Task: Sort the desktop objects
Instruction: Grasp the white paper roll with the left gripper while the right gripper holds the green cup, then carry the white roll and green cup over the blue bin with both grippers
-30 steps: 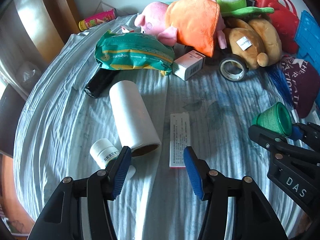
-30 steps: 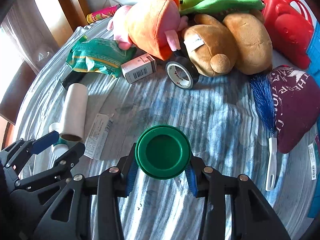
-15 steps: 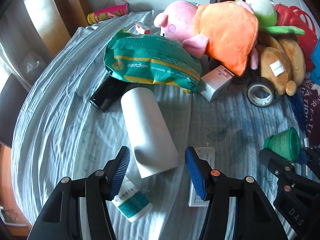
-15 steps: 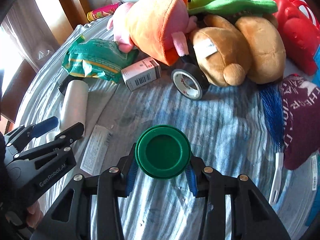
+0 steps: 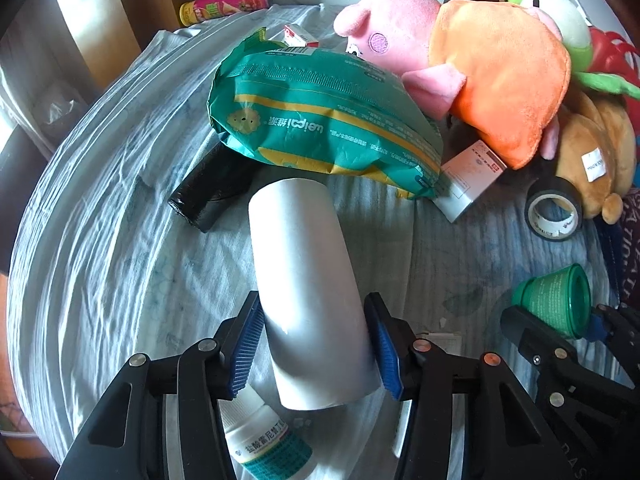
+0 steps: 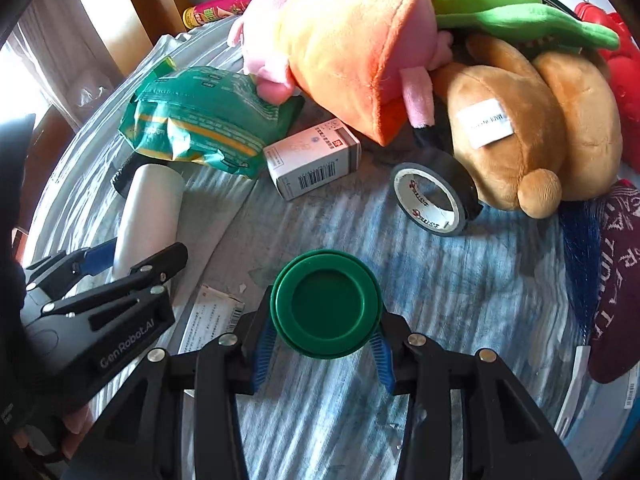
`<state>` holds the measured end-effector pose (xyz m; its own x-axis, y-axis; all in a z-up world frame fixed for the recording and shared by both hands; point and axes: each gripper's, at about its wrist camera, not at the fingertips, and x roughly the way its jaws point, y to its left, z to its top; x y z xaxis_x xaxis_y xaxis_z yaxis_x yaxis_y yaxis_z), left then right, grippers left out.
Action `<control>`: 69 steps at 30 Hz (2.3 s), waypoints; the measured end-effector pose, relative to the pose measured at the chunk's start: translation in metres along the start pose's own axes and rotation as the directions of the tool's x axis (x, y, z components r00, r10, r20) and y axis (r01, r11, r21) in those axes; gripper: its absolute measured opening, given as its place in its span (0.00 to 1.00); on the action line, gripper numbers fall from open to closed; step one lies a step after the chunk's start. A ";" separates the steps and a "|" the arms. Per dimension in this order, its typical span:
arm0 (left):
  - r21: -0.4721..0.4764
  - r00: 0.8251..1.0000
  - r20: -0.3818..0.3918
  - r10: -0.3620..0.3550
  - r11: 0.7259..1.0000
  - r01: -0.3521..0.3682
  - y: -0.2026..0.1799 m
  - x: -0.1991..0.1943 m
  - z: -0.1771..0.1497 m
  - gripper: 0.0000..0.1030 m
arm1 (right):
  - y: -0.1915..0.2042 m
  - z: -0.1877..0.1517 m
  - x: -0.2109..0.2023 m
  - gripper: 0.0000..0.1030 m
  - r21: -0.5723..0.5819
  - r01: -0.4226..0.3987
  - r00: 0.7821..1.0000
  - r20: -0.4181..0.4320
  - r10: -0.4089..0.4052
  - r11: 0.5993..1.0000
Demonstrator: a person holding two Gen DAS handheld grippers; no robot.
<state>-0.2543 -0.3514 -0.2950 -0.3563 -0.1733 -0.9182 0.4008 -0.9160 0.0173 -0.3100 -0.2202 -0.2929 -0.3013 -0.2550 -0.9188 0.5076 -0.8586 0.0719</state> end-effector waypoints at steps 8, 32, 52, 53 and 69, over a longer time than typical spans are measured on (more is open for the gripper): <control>0.031 0.998 0.054 0.016 0.999 -0.018 -0.009 -0.034 -0.012 0.45 | 0.000 -0.004 -0.023 0.40 -0.002 -0.002 0.999 0.049 0.002 1.000; 0.169 0.896 0.432 -0.103 0.985 0.032 -0.124 -0.253 -0.079 0.44 | -0.084 -0.097 -0.269 0.40 0.086 0.101 0.888 0.442 -0.129 0.991; 0.405 0.726 0.572 -0.381 0.901 0.154 -0.272 -0.383 -0.126 0.44 | -0.204 -0.202 -0.449 0.40 0.350 0.241 0.700 0.583 -0.412 0.905; 0.407 0.711 0.586 -0.388 0.900 0.156 -0.290 -0.390 -0.129 0.44 | -0.219 -0.209 -0.456 0.40 0.359 0.244 0.689 0.590 -0.422 0.901; 0.513 0.738 0.507 -0.445 0.844 0.156 -0.586 -0.425 -0.164 0.44 | -0.489 -0.286 -0.501 0.40 0.442 0.276 0.701 0.515 -0.493 0.854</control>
<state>-0.1988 0.3182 0.0203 -0.8690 0.0964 -0.4853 -0.1509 -0.9858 0.0744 -0.1760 0.4551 0.0215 -0.8772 0.0154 -0.4799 -0.0063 -0.9998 -0.0206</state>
